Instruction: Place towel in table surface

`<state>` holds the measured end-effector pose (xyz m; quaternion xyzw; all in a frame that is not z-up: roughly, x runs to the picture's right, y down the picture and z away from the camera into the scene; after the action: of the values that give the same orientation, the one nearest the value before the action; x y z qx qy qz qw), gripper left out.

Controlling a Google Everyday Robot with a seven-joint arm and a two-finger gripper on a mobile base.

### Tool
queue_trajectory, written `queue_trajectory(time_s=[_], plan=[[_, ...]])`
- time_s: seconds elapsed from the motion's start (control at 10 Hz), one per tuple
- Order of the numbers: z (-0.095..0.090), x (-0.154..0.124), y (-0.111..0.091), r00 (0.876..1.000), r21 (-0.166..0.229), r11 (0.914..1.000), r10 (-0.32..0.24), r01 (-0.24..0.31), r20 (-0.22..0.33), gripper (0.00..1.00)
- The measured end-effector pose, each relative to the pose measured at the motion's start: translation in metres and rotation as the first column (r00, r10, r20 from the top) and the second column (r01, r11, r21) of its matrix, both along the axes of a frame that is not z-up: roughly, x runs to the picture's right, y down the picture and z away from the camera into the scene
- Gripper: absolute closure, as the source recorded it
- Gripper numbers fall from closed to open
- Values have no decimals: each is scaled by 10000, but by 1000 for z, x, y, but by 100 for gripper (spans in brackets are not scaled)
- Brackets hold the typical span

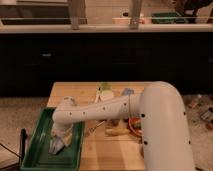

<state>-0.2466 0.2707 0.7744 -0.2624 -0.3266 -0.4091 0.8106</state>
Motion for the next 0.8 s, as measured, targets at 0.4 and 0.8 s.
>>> queue_trajectory(time_s=[0.4,0.8], plan=[[-3,1,0,9999,33,9999,-106,106,68,95],[-4,1,1,9997,91,9997,-247,247,16,100]])
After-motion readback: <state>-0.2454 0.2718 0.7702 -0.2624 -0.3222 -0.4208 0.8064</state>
